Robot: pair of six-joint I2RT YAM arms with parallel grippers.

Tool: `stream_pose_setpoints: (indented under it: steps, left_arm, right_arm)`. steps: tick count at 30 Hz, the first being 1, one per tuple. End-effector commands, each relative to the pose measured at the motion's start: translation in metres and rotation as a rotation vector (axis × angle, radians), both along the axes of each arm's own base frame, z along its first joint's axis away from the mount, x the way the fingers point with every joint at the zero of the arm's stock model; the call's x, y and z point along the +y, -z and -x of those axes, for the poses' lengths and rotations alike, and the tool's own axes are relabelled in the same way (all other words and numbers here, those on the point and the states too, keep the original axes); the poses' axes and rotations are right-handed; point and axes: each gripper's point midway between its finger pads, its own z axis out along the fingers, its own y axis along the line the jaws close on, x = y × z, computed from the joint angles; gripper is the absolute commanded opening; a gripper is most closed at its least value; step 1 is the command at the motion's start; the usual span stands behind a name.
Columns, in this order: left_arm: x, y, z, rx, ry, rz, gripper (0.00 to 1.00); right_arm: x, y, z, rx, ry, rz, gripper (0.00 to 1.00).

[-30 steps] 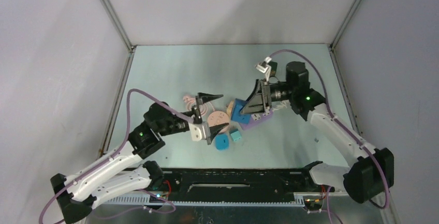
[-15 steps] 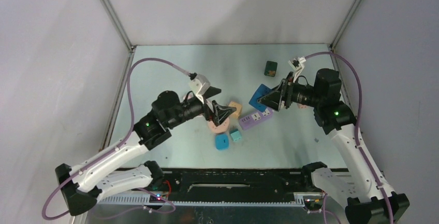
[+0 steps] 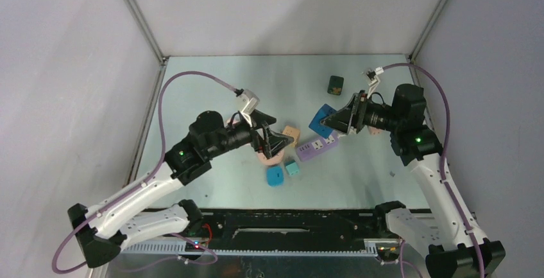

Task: Insert the plug
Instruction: Pick up the plug from the center of the board.

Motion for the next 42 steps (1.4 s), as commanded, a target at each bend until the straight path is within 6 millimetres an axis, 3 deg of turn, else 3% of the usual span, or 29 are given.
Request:
stream_pose_setpoints:
  steps: [1, 7, 14, 20, 28, 36, 42]
  left_arm:
    - [0.014, -0.043, 0.001, -0.091, -0.041, 0.089, 1.00]
    - [0.023, -0.056, 0.002, -0.141, -0.063, 0.114, 1.00]
    - [0.025, -0.074, 0.006, -0.151, -0.053, 0.136, 1.00]
    - [0.016, -0.078, 0.019, -0.179, 0.042, 0.124, 1.00]
    - [0.002, -0.075, 0.038, -0.228, 0.210, 0.064, 1.00]
    - [-0.008, -0.082, 0.054, -0.218, 0.332, 0.103, 1.00]
    - [-0.017, -0.078, 0.063, -0.215, 0.426, 0.095, 0.98]
  right_arm:
    - [0.003, -0.038, 0.013, -0.017, -0.035, -0.099, 0.00]
    - [-0.003, -0.054, 0.024, -0.030, -0.002, -0.135, 0.00]
    - [-0.004, -0.048, 0.029, 0.020, -0.007, -0.131, 0.00]
    - [-0.003, -0.048, 0.033, -0.001, -0.028, -0.121, 0.00]
    - [0.015, -0.060, 0.067, -0.125, -0.300, -0.138, 0.00]
    - [0.025, -0.054, 0.069, -0.245, -0.272, -0.083, 0.00]
    - [0.024, -0.047, 0.076, -0.479, -0.269, 0.016, 0.00]
